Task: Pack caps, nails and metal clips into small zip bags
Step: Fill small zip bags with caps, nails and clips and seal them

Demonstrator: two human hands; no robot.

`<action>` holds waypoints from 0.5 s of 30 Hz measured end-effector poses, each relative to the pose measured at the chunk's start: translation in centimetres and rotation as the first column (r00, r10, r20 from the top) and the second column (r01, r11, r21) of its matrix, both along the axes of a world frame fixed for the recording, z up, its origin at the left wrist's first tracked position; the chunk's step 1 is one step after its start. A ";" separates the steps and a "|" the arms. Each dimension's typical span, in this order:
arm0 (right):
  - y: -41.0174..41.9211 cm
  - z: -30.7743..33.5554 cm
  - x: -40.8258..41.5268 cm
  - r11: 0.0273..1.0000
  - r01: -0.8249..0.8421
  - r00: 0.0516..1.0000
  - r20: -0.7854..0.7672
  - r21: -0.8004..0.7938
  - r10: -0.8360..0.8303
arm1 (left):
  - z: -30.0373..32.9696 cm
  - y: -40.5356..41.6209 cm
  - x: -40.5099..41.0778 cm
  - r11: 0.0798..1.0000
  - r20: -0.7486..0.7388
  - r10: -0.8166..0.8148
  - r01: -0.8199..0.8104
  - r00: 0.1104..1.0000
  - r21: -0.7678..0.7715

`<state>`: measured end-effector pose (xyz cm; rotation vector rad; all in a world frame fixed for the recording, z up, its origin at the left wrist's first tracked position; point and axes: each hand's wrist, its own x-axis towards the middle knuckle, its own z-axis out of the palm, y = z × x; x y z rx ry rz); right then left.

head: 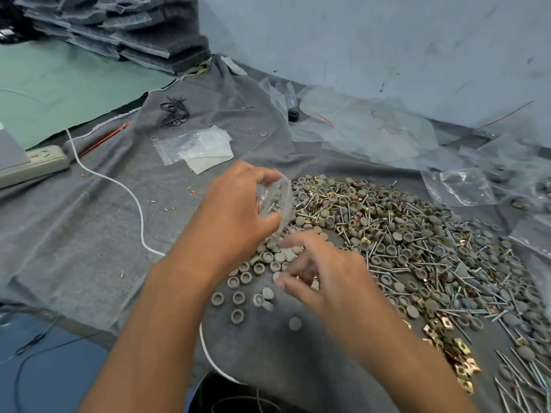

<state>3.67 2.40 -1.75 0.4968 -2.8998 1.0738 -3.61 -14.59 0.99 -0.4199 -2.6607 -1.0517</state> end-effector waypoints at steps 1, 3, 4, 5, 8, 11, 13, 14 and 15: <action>-0.3 -0.7 0.4 1.000 0.011 1.000 0.013 0.022 -0.011 | 0.0 -0.1 0.0 1.000 0.005 -0.004 0.004 1.000 0.026; -1.1 -1.7 1.2 0.989 0.021 0.999 0.027 0.149 -0.025 | 0.1 -0.1 0.0 0.999 0.000 -0.005 0.005 1.000 0.050; -1.6 -2.2 1.5 0.974 0.028 0.999 0.019 0.224 -0.033 | 0.1 0.0 0.1 0.999 -0.002 -0.005 0.005 1.000 0.054; -2.0 -2.6 1.8 0.963 0.039 0.999 0.010 0.268 -0.043 | 0.1 0.1 0.1 0.998 0.002 -0.009 0.009 1.000 0.059; -2.0 -2.8 1.9 0.958 0.062 0.998 0.013 0.281 -0.068 | 0.1 0.4 0.3 0.998 0.015 -0.019 0.018 1.000 0.064; -0.5 -0.7 1.1 0.985 0.159 0.987 0.024 0.063 -0.161 | 0.1 0.4 0.4 0.997 0.021 -0.039 0.038 0.999 0.061; 0.5 1.7 0.1 0.961 0.241 0.954 -0.148 -0.133 -0.260 | 0.1 0.4 0.5 0.997 0.021 -0.047 0.046 0.999 0.057; 0.8 2.9 -0.6 0.960 0.235 0.934 -0.237 -0.155 -0.267 | 0.1 0.4 0.5 0.997 0.019 -0.054 0.053 0.998 0.055; 0.8 4.0 -1.2 0.967 0.216 0.919 -0.306 -0.139 -0.249 | 0.2 0.5 0.5 0.997 0.018 -0.062 0.060 0.998 0.055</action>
